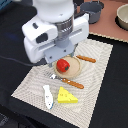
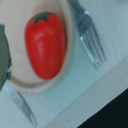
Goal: Interact with the objects in diverse but meaningful ways.
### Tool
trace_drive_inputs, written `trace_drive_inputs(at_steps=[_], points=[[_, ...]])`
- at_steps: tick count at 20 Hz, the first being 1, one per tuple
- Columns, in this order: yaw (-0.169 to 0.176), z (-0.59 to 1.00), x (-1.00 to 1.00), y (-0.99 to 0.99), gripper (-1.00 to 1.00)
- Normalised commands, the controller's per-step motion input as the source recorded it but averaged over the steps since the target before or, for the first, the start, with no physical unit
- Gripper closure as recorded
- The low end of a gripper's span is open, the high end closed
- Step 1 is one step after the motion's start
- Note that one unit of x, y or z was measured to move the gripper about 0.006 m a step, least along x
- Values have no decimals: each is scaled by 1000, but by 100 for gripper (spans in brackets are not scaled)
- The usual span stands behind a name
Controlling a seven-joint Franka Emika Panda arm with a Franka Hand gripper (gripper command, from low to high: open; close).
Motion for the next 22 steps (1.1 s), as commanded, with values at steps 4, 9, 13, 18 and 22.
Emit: trace_drive_inputs(at_steps=[4, 9, 13, 18, 22], points=[[-4, -191, -284, -660, -100], [0, -293, 20, -244, -100], [-2, -184, 366, -28, -100], [0, -154, 483, 0, -100], [-2, -119, 406, -24, -100]])
